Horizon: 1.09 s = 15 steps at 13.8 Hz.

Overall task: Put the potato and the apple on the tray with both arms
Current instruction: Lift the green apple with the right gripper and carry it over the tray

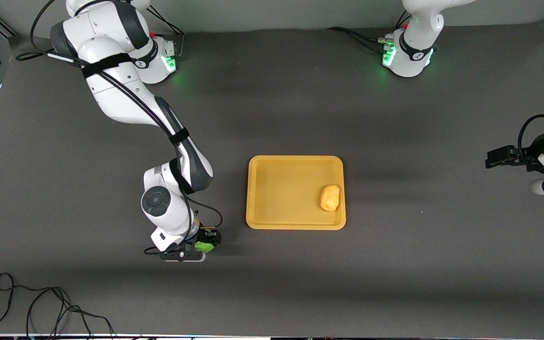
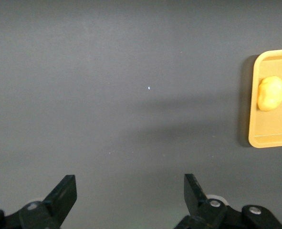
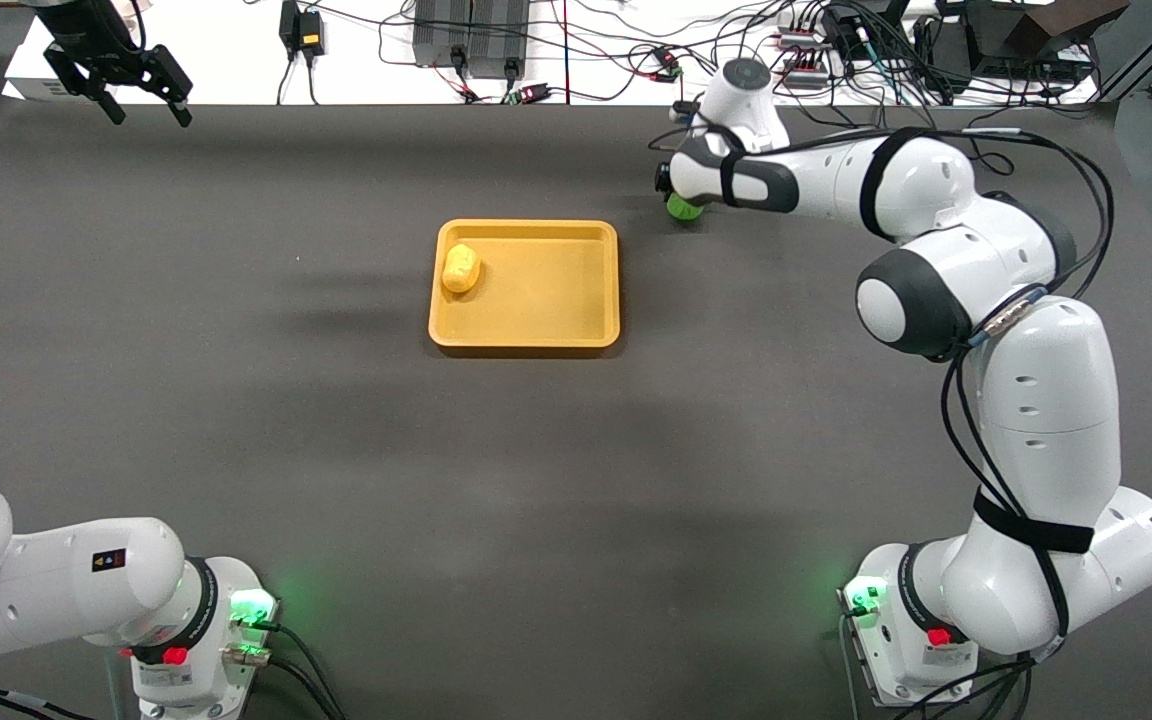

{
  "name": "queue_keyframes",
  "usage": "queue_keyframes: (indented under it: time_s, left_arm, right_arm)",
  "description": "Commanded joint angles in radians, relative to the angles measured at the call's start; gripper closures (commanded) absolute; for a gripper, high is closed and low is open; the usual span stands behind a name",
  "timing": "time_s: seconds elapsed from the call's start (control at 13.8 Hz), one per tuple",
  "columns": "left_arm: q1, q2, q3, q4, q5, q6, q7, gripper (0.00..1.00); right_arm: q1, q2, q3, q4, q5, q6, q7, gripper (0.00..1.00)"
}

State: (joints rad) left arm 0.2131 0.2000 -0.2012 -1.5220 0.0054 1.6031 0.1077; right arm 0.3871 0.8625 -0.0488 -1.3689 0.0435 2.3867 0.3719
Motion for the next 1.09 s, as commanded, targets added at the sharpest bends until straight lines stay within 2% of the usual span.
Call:
queue_keyframes:
  time_s: [0.0,0.22,0.36,0.58,0.8,1.01]
  left_arm:
    - [0.002,-0.033,0.002,-0.029,-0.013,-0.009,0.036,0.0]
    - [0.014,-0.088,0.003,-0.101,-0.013,0.018,0.134,0.0]
    - [0.011,-0.117,0.003,-0.151,-0.013,0.072,0.136,0.0]
    - [0.009,-0.128,0.003,-0.191,-0.012,0.084,0.121,0.0]
    - [0.003,-0.148,0.003,-0.205,-0.012,0.087,0.119,0.0]
    - [0.003,-0.143,0.003,-0.204,-0.013,0.081,0.119,0.0]
  right_arm:
    - [-0.002,-0.123,0.0,0.042,-0.007,-0.203,-0.002,0.4]
    - [0.007,-0.261,0.003,0.054,-0.042,-0.38,-0.01,0.4]
    - [0.012,-0.337,0.01,0.059,-0.033,-0.501,-0.005,0.4]
    - [0.126,-0.404,0.009,0.062,-0.033,-0.587,0.057,0.4]
    - [0.27,-0.358,0.009,0.135,-0.04,-0.587,0.276,0.4]
    - [0.37,-0.205,0.009,0.31,-0.037,-0.586,0.435,0.4]
